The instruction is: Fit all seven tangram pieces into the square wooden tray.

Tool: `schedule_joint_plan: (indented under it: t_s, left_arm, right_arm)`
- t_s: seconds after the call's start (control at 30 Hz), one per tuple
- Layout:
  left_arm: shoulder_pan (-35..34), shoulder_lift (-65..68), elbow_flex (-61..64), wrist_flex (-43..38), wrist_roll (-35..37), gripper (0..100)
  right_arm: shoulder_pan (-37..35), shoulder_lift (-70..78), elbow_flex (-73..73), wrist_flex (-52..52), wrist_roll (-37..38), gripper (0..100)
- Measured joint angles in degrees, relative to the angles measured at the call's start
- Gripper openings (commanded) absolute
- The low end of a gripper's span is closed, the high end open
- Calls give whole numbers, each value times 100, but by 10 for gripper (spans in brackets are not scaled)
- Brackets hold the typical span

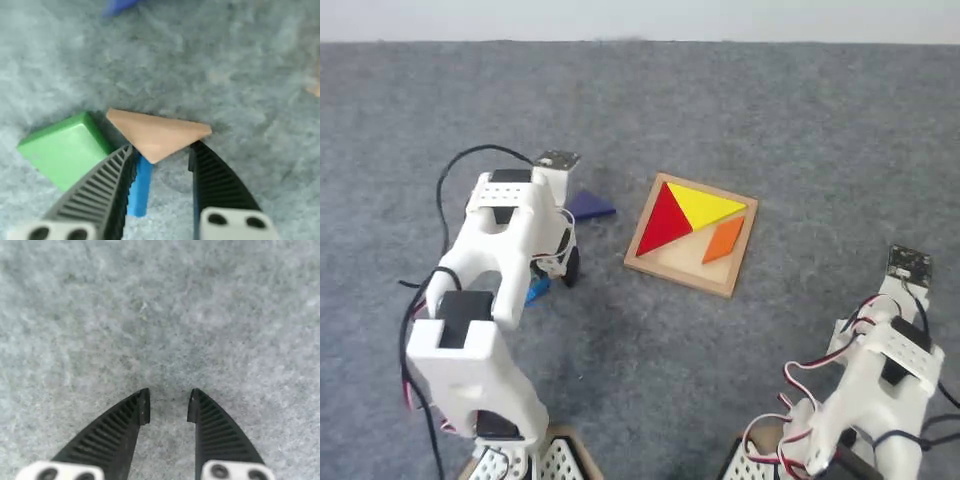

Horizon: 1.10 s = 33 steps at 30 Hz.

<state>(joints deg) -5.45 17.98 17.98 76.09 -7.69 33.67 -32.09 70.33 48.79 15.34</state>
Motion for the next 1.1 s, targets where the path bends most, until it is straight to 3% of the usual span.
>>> schedule_joint_plan:
  t_s: [0.17, 0.3, 0.57, 0.67, 0.97, 1.1]
  left_arm:
    - [9, 18, -18, 0, 53, 179]
    - [-26, 44, -290, 62, 615, 235]
    - [-44, 53, -835, 624, 3138, 250]
    - [-44, 97, -835, 668, 3719, 250]
    - [211, 1064, -1196, 1116, 4026, 249]
    - [229, 1284, -1574, 1310, 3991, 189]
  right_arm:
    - [-9, 0, 0, 0, 0, 131]
    - [-18, 0, 0, 0, 0, 131]
    - [-18, 0, 0, 0, 0, 130]
    - [-18, 0, 0, 0, 0, 130]
    - [-18, 0, 0, 0, 0, 130]
    - [-18, 0, 0, 0, 0, 130]
